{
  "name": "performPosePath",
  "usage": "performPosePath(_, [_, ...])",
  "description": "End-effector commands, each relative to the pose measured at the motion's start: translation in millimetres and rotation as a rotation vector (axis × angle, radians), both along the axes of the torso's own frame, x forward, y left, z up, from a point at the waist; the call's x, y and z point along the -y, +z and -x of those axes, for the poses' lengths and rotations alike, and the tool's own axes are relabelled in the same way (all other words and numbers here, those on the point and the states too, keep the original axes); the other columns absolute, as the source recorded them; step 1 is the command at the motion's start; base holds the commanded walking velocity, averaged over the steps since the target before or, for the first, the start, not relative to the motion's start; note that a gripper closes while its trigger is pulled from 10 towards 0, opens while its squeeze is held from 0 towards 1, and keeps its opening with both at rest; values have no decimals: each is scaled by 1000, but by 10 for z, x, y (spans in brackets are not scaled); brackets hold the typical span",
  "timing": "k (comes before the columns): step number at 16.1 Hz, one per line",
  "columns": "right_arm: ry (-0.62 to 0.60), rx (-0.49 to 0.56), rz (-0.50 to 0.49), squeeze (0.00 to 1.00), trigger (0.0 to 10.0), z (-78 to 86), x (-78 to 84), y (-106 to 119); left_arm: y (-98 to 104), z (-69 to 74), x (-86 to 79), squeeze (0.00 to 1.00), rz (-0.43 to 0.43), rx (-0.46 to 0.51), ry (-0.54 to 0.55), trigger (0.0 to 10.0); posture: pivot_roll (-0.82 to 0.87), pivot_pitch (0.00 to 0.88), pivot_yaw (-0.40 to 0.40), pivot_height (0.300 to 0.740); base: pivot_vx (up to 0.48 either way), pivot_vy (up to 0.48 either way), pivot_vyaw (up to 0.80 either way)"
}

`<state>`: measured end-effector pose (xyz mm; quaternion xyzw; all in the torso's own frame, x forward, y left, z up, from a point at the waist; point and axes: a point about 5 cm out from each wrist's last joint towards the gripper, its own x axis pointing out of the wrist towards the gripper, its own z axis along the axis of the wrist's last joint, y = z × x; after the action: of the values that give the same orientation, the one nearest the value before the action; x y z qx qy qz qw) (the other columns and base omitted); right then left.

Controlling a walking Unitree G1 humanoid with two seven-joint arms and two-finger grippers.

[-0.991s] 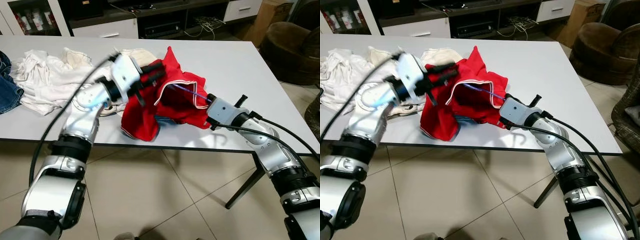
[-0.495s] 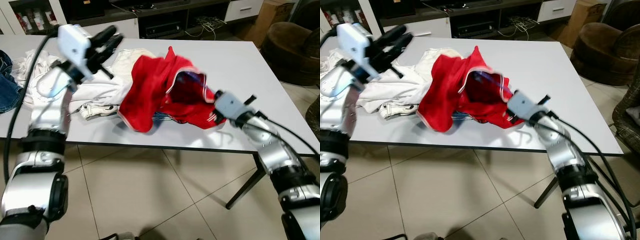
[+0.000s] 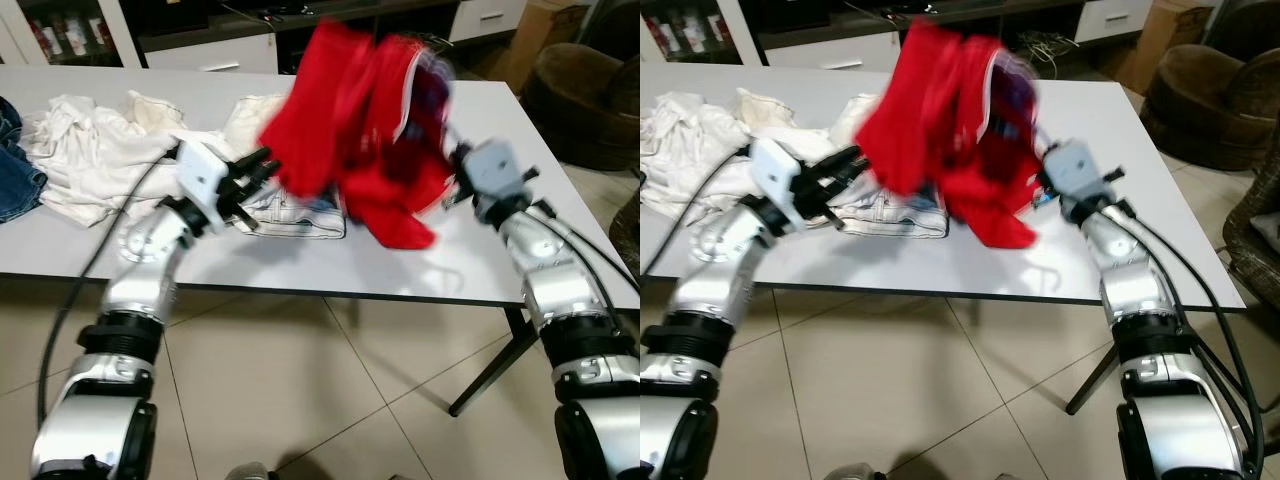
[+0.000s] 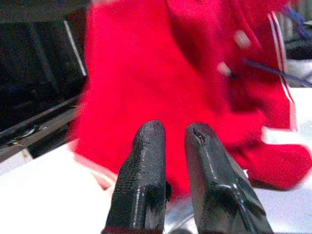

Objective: Hang hanger

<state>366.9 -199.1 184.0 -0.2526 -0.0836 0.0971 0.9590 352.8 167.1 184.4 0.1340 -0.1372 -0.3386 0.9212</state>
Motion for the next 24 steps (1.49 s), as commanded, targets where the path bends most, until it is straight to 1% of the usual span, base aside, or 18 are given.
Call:
performPosePath(1, [-3, 58, -34, 0, 10000, -23, 0, 167, 4, -10, 14, 0, -6, 0, 7, 10000, 59, 0, 21, 740, 0, 0, 0])
performPosePath(2, [3, 63, -41, 0, 10000, -14, 7, 184, -44, -24, 56, 0, 4, -13, 12, 10000, 59, 0, 24, 740, 0, 0, 0])
performPosePath(4, [34, 51, -44, 0, 10000, 7, -1, 176, -58, -53, 128, 0, 1, 15, 45, 10000, 60, 0, 27, 740, 0, 0, 0])
performPosePath(5, [41, 48, -42, 0, 10000, 15, -3, 169, -42, -64, 149, 0, 3, 28, 53, 10000, 60, 0, 27, 740, 0, 0, 0])
performPosePath(6, [51, 43, -39, 0, 10000, 33, 1, 155, 46, -95, 210, 0, 35, 67, 60, 10000, 61, 0, 28, 740, 0, 0, 0])
performPosePath(7, [52, 43, -41, 0, 10000, 42, 6, 151, 104, -115, 252, 118, 51, 88, 60, 10000, 61, 0, 30, 740, 0, 0, 0])
performPosePath(8, [56, 45, -48, 0, 10000, 49, 2, 158, 122, -136, 304, 114, 48, 92, 66, 10000, 61, 0, 31, 740, 0, 0, 0])
performPosePath(9, [88, 46, -59, 0, 10000, 64, -51, 169, 114, -160, 392, 0, 47, 93, 78, 10000, 56, 0, 37, 740, 0, 0, 0])
performPosePath(10, [110, 45, -56, 0, 10000, 76, -86, 168, 116, -161, 439, 0, 66, 92, 73, 10000, 56, 0, 37, 740, 0, 0, 0])
performPosePath(12, [149, 42, -39, 0, 10000, 109, -177, 148, 178, -158, 567, 0, 175, 94, 51, 10000, 51, 0, 40, 740, 0, 0, 0])
performPosePath(14, [156, 44, -49, 0, 10000, 123, -210, 145, 181, -162, 612, 0, 211, 78, 29, 10000, 51, 0, 40, 740, 0, 0, 0])
performPosePath(15, [169, 45, -46, 0, 10000, 134, -238, 149, 175, -141, 617, 1000, 235, 79, -1, 10000, 51, 0, 40, 740, 0, 0, 0])
performPosePath(17, [183, 42, -32, 0, 10000, 146, -267, 147, 144, -122, 610, 1000, 224, 70, -30, 10000, 51, 0, 40, 740, 0, 0, 0])
performPosePath(19, [205, 41, -26, 0, 10000, 169, -313, 135, 71, -174, 533, 1000, 208, 16, 39, 10000, 56, 0, 40, 740, 0, 0, 0])
performPosePath(20, [220, 42, -26, 0, 10000, 181, -340, 138, 40, -180, 531, 0, 201, -13, 33, 10000, 58, 0, 39, 740, 0, 0, 0])
performPosePath(22, [237, 43, -19, 0, 10000, 194, -379, 143, 4, -173, 555, 0, 195, -43, 8, 10000, 60, 0, 38, 740, 0, 0, 0])
performPosePath(23, [264, 48, -15, 0, 10000, 214, -424, 157, -28, -170, 573, 0, 182, -58, -2, 10000, 60, 0, 35, 740, 0, 0, 0])
performPosePath(24, [271, 49, -16, 0, 10000, 220, -434, 161, -33, -171, 574, 0, 179, -59, -1, 10000, 60, 0, 35, 740, 0, 0, 0])
